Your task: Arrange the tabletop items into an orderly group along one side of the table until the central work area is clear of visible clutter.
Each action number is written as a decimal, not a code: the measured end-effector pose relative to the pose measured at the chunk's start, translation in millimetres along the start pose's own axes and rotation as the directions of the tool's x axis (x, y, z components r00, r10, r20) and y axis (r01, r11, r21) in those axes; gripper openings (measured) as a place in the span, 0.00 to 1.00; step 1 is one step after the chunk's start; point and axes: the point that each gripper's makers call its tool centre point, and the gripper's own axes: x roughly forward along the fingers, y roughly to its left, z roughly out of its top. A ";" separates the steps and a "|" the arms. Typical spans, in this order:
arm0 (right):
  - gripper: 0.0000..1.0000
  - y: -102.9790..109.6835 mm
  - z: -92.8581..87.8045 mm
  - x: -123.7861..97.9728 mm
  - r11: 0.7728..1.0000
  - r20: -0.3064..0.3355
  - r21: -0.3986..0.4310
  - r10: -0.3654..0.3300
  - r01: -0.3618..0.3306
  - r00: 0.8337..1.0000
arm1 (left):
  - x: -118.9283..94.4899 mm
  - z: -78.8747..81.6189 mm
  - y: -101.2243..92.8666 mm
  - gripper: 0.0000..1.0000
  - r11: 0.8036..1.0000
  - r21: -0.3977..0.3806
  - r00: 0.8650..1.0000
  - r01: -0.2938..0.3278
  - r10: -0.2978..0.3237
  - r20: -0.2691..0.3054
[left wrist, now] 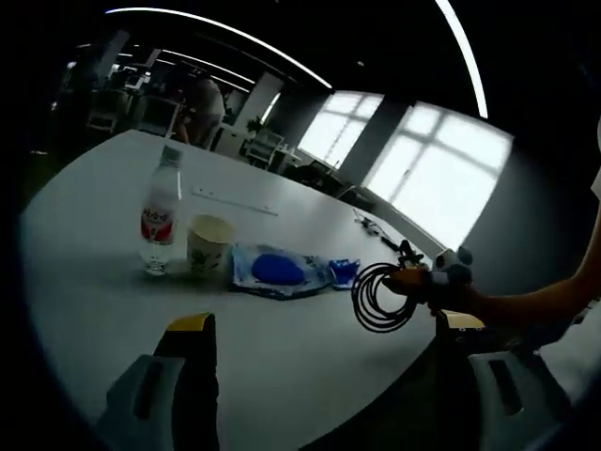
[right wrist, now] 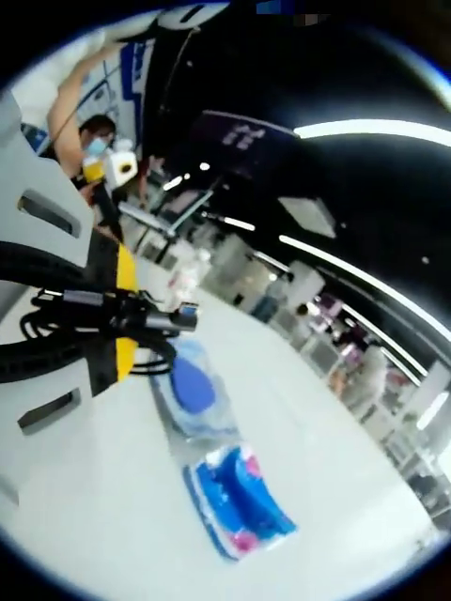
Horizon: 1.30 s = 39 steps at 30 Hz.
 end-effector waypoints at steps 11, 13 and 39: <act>0.10 -25.3 -5.4 -1.9 0.998 -0.006 0.044 -0.042 0.042 0.999 | -4.4 -5.6 6.4 0.94 0.999 0.002 0.999 -0.033 0.033 -0.026; 0.10 -30.1 -6.7 -2.1 0.997 -0.005 0.055 -0.051 0.051 0.999 | -4.9 -6.9 7.7 0.92 0.999 -0.006 0.999 -0.044 0.044 -0.028; 0.10 -62.8 -3.7 2.1 0.995 -0.032 0.047 -0.091 0.092 0.995 | -7.4 -19.0 -0.3 0.93 0.999 -0.009 0.998 -0.041 0.040 -0.057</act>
